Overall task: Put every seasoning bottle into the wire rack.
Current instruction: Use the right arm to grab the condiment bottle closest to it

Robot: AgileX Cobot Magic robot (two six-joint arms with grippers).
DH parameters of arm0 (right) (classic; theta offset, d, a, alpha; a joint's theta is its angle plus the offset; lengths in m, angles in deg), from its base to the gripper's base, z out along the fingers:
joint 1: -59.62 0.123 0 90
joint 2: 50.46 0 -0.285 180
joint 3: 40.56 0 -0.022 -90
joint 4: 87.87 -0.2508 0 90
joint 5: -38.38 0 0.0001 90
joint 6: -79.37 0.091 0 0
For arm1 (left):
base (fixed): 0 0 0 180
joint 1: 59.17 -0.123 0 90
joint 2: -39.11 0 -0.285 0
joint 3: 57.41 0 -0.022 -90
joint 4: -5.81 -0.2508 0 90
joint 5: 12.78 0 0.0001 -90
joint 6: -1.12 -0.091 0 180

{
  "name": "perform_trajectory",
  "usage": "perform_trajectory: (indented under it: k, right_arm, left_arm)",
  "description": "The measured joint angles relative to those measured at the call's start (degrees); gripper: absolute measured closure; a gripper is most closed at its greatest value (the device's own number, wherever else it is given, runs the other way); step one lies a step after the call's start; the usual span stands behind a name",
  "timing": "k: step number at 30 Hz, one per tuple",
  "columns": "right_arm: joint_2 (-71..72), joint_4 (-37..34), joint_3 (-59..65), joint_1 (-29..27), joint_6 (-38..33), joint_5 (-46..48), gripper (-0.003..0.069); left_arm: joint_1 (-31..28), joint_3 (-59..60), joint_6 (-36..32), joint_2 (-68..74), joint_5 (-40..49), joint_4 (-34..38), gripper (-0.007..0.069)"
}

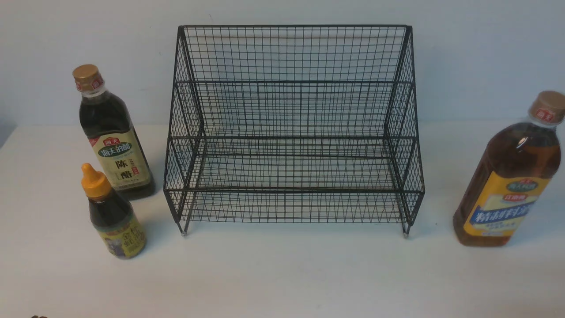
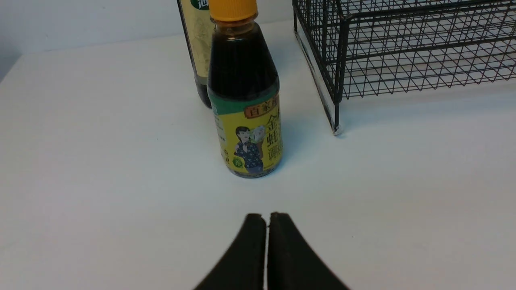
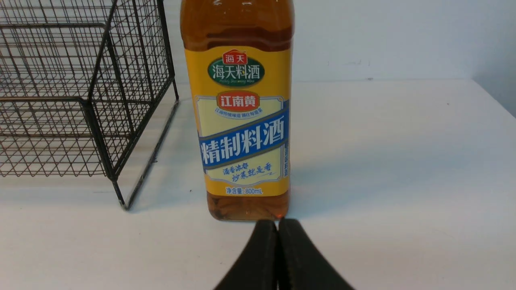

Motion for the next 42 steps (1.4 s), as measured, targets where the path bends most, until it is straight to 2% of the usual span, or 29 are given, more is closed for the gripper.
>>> perform_trajectory:
  k: [31,35,39,42]
  right_arm:
    - [0.00,0.45,0.00,0.00,-0.25,-0.51,0.0673]
    - [0.00,-2.92,0.37,0.00,0.34,-7.81,0.0673]
    - [0.00,-8.52,0.37,-0.05,1.63,-22.50,0.0673]
    - [0.00,-9.29,0.37,-0.10,1.55,-28.18,0.0673]
  left_arm:
    - [0.00,0.00,0.00,0.00,0.00,0.00,0.0629]
    - [0.00,0.00,0.00,0.00,0.00,0.00,0.0629]
    - [0.00,0.00,0.00,0.00,0.00,0.00,0.0629]
    - [0.00,0.00,0.00,0.00,0.00,0.00,0.0629]
